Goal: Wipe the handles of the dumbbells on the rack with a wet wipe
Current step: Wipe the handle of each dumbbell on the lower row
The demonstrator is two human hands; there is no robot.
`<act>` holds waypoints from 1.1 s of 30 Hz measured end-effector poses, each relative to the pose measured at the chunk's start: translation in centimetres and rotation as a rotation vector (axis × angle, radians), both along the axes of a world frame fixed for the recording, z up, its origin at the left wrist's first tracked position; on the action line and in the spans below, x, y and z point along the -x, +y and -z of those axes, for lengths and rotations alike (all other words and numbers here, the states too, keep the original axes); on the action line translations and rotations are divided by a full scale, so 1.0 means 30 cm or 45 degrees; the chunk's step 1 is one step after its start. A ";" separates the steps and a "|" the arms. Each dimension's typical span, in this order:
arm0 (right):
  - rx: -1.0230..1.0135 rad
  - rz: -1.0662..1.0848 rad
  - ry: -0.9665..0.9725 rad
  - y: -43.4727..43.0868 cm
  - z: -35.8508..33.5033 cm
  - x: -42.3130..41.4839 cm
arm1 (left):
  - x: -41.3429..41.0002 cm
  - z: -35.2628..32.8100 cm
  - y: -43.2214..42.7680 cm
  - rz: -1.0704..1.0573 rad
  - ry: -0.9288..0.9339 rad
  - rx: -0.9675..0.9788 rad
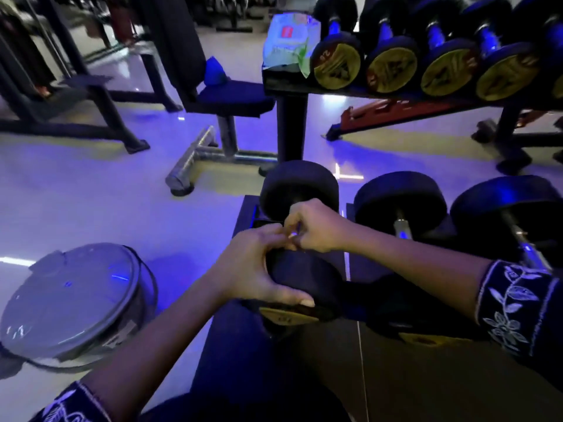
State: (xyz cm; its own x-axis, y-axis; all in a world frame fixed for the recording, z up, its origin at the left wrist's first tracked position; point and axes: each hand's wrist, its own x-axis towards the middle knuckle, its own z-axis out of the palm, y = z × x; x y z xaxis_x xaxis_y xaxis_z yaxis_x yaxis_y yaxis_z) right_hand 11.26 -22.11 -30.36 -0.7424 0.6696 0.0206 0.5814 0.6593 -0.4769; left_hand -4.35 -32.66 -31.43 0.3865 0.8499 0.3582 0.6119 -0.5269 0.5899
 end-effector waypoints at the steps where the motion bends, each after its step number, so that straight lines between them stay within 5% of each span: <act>1: -0.034 -0.030 -0.013 0.006 0.006 -0.008 | 0.005 0.002 0.012 0.050 -0.001 0.009; 8: -0.162 0.106 0.116 0.057 0.000 -0.020 | 0.011 0.008 0.011 0.053 -0.057 0.061; 13: 0.036 -0.053 0.042 0.019 0.001 -0.030 | 0.003 0.001 0.013 0.038 -0.046 0.213; 20: -0.169 0.066 0.080 0.098 -0.015 -0.022 | -0.017 -0.047 0.078 0.152 0.213 0.340; 26: 0.005 -0.082 0.069 0.034 -0.008 -0.040 | 0.001 0.002 0.134 0.012 0.525 0.440; 29: -0.091 0.079 0.133 0.092 -0.019 -0.037 | -0.010 0.004 0.132 0.083 0.430 0.424; 33: 0.003 -0.142 -0.059 0.011 0.011 -0.039 | -0.011 0.005 0.113 0.116 0.330 0.412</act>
State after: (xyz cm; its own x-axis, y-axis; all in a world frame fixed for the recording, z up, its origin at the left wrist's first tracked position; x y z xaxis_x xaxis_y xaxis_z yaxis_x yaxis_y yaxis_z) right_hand 12.43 -21.77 -30.69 -0.8125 0.5827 -0.0172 0.5260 0.7201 -0.4525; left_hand -4.03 -29.26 -31.57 0.5078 0.8605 -0.0405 0.7211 -0.3989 0.5665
